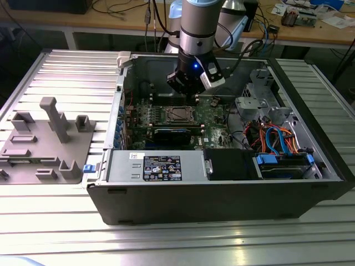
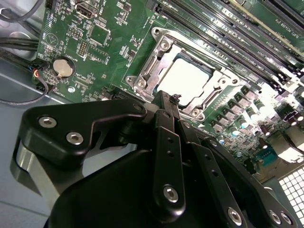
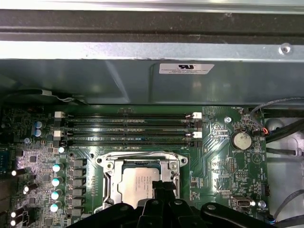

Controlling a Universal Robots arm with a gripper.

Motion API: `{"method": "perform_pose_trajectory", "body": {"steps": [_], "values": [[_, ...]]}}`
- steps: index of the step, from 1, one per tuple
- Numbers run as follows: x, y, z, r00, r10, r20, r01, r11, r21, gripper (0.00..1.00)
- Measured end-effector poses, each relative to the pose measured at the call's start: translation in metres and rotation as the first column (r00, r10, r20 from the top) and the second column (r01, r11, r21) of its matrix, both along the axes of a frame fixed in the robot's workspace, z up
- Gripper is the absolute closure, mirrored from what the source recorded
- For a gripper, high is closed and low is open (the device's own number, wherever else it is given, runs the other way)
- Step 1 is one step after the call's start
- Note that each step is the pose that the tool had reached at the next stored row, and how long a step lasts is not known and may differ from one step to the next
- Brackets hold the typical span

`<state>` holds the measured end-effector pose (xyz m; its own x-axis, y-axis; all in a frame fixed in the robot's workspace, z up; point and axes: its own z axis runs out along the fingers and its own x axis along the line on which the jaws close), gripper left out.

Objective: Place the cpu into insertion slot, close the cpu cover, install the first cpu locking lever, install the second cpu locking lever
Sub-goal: 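Install the second cpu locking lever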

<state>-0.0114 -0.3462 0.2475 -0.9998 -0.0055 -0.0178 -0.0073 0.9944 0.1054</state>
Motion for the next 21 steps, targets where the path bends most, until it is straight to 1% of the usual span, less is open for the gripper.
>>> {"method": "perform_pose_trajectory", "body": {"steps": [13, 17, 21], "values": [[0.0000, -0.0001, -0.0001, 1.0000, -0.001, 0.0000, 0.001, 1.0000, 0.0001, 0.89], [0.0000, -0.0001, -0.0002, 0.9999, -0.012, 0.0000, 0.012, 0.9999, 0.0000, 0.89], [0.0000, -0.0001, -0.0002, 0.9999, -0.013, 0.0000, 0.013, 0.9999, 0.0000, 0.89]]}}
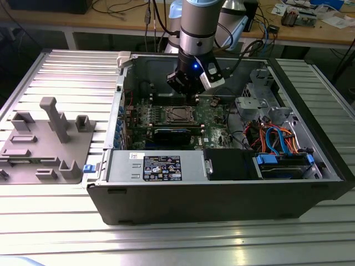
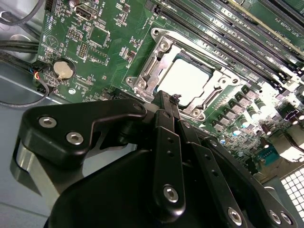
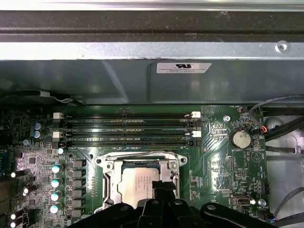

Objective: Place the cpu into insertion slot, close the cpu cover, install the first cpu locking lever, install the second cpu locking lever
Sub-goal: 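Install the second cpu locking lever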

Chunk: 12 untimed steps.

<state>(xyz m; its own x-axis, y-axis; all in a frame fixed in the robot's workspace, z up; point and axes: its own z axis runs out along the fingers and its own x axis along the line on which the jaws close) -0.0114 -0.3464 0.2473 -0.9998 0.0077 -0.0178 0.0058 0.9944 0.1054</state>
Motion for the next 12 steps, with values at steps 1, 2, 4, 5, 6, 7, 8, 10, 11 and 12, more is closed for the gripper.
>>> {"method": "perform_pose_trajectory", "body": {"steps": [1, 2, 4, 5, 6, 7, 8, 10, 11, 12], "values": [[0.0000, 0.0000, 0.0000, 1.0000, 0.000, 0.0000, 0.000, 1.0000, 0.0000, 0.89], [0.0000, 0.0000, 0.0000, 1.0000, 0.000, 0.0000, 0.000, 1.0000, 0.0000, 0.89], [0.0000, 0.0000, 0.0000, 1.0000, 0.000, 0.0000, 0.000, 1.0000, 0.0000, 0.89], [0.0000, 0.0000, 0.0000, 1.0000, 0.000, 0.0000, 0.000, 1.0000, 0.0000, 0.89], [0.0000, 0.0000, 0.0000, 1.0000, -0.001, 0.0000, 0.001, 1.0000, 0.0000, 0.89], [0.0000, -0.0001, -0.0001, 1.0000, -0.001, 0.0001, 0.001, 1.0000, 0.0003, 0.89], [-0.0001, -0.0005, -0.0001, 1.0000, -0.001, 0.0001, 0.001, 1.0000, 0.0003, 0.89], [0.0000, -0.0018, 0.0000, 1.0000, 0.000, 0.0000, 0.000, 1.0000, 0.0001, 0.89], [0.0000, -0.0025, 0.0000, 1.0000, -0.001, 0.0000, 0.001, 1.0000, 0.0001, 0.89], [0.0000, -0.0035, 0.0000, 1.0000, -0.001, 0.0000, 0.001, 1.0000, 0.0000, 0.89]]}}
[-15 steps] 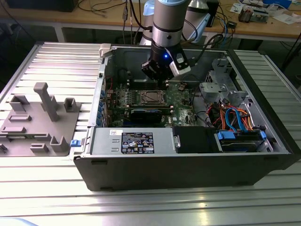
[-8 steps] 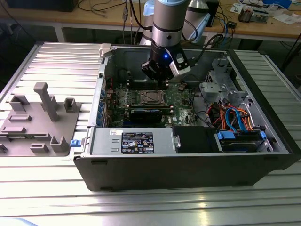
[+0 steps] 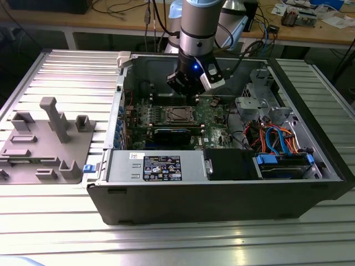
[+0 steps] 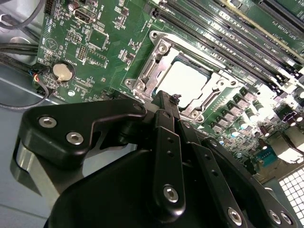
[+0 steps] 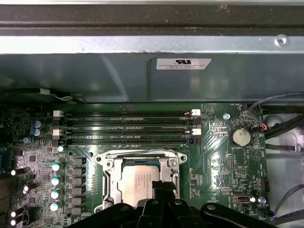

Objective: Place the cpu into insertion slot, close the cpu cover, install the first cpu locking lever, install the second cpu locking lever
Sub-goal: 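Install the second cpu locking lever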

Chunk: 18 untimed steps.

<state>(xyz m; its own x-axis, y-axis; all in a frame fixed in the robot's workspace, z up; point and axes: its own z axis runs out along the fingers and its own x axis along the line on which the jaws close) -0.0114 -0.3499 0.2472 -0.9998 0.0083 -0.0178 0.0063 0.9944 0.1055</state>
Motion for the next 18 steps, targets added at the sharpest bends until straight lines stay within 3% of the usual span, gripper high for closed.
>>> {"method": "perform_pose_trajectory", "body": {"steps": [12, 18], "values": [[0.0000, -0.0140, 0.0000, 1.0000, 0.000, 0.0000, 0.000, 1.0000, 0.0000, 0.89], [0.0000, -0.0148, 0.0022, 1.0000, 0.000, 0.0000, 0.000, 1.0000, -0.0002, 0.89]]}}
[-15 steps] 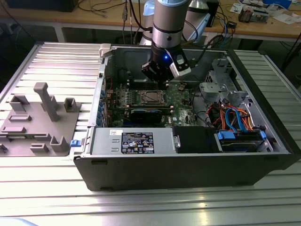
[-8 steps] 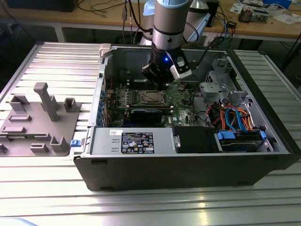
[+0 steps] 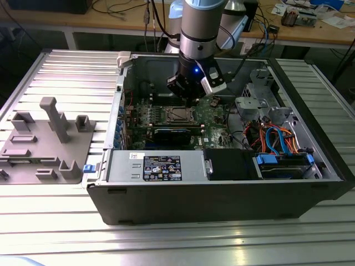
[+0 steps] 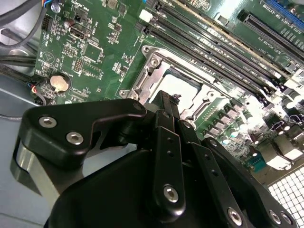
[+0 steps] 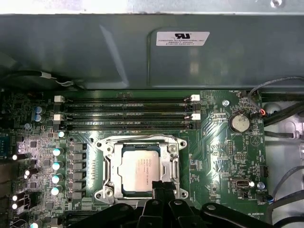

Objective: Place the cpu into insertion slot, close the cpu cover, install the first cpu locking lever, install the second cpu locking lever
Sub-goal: 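Install the second cpu locking lever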

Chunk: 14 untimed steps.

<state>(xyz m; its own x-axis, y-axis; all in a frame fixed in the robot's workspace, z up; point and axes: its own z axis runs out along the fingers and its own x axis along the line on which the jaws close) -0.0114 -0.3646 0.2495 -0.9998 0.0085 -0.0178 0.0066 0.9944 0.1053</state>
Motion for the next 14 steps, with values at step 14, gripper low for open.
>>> {"method": "perform_pose_trajectory", "body": {"steps": [14], "values": [[0.0000, -0.0172, 0.0014, 1.0000, 0.000, 0.0001, 0.000, 1.0000, 0.0001, 0.89]]}}
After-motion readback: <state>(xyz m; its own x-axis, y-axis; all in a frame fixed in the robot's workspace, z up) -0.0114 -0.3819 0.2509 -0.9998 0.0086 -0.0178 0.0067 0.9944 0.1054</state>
